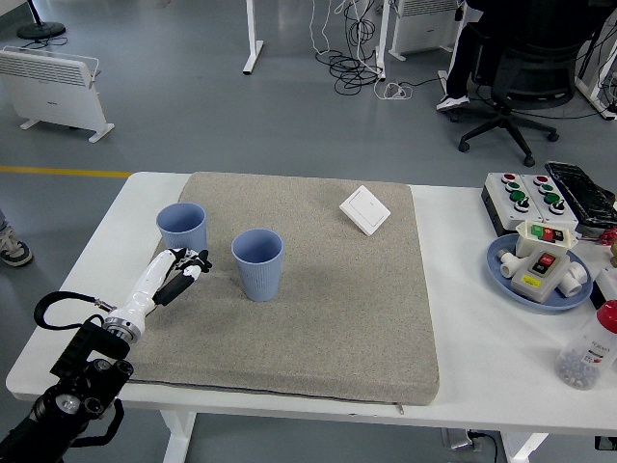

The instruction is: Push cup pick cup insert cup

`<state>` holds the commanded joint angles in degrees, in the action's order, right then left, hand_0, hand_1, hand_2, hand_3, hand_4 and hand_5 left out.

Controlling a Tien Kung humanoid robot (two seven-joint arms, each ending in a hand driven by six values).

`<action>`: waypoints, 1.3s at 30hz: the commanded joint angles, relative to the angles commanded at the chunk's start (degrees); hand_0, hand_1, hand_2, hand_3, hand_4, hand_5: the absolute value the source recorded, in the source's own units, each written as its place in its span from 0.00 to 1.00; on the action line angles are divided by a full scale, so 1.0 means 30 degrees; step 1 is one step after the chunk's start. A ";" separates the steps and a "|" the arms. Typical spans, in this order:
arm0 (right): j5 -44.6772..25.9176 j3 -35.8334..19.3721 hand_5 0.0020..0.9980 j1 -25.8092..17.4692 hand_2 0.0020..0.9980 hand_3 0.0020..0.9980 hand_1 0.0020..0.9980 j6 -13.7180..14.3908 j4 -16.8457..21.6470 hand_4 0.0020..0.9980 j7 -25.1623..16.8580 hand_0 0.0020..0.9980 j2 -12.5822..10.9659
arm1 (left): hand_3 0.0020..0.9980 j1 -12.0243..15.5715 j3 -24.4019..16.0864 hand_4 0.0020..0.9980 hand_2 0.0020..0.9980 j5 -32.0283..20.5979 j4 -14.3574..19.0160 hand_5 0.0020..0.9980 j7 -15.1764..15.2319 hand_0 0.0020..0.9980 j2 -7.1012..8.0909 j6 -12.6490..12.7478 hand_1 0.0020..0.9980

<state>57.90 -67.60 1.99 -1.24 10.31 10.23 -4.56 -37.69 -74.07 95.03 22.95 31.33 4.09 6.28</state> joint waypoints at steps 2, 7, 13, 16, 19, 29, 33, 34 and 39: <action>0.0003 -0.0062 0.47 0.0037 0.62 0.55 0.60 -0.0001 0.0000 0.10 -0.0010 0.69 -0.0011 | 0.51 0.0307 0.0378 0.60 0.56 -0.0248 0.0675 1.00 -0.0052 0.79 0.0301 0.0252 0.62; 0.0011 -0.0203 0.47 0.0093 0.62 0.55 0.59 0.0028 0.0000 0.11 -0.0027 0.69 -0.0015 | 0.51 0.1182 0.0799 0.57 0.53 -0.0722 0.2996 1.00 -0.0096 0.49 0.1046 0.0755 0.54; -0.0085 -0.0353 0.47 0.0158 0.62 0.55 0.60 0.0117 0.0000 0.10 -0.0046 0.69 0.0041 | 0.49 0.2216 0.1159 0.55 0.50 -0.0257 0.7511 0.85 -0.0920 0.38 0.3053 0.1835 0.51; -0.0017 -0.0403 0.47 0.0160 0.62 0.55 0.60 0.0114 0.0000 0.10 -0.0030 0.69 0.0022 | 0.49 0.1921 0.1081 0.65 0.51 0.0080 0.9994 0.66 -0.1250 0.37 0.3664 0.2120 0.51; -0.0072 -0.0384 0.47 0.0163 0.62 0.55 0.60 0.0108 0.0000 0.10 -0.0007 0.69 0.0001 | 0.49 0.1417 0.1102 0.65 0.51 0.0122 1.2094 0.66 -0.1489 0.37 0.4183 0.2164 0.51; -0.0109 -0.0303 0.47 0.0024 0.62 0.55 0.60 0.0087 0.0000 0.10 0.0084 0.69 -0.0038 | 0.87 -0.2842 0.3468 0.95 0.95 0.4502 1.2894 0.78 -0.6694 0.85 0.4143 -0.2838 0.86; -0.0288 -0.0258 0.47 -0.0114 0.62 0.55 0.60 0.0088 0.0000 0.10 0.0078 0.69 -0.0049 | 0.87 -0.4241 0.4998 0.95 0.95 0.6307 1.2045 0.78 -0.9339 0.85 0.3718 -0.5920 0.86; -0.0296 -0.0248 0.47 -0.0160 0.62 0.55 0.60 0.0082 0.0000 0.10 0.0082 0.69 -0.0058 | 0.94 -0.4548 0.5415 0.98 1.00 0.6618 1.1679 0.76 -0.9728 0.92 0.3522 -0.6789 0.92; -0.0326 -0.0167 0.47 -0.0311 0.62 0.55 0.60 0.0064 0.0000 0.10 0.0107 0.69 -0.0096 | 0.94 -0.5418 0.6539 0.98 1.00 0.7622 1.0021 0.76 -1.0679 0.92 0.2701 -0.9307 0.92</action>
<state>56.93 -68.10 1.06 -1.05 10.31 10.55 -4.85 -53.94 -54.46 117.89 53.01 -0.71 12.19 -21.64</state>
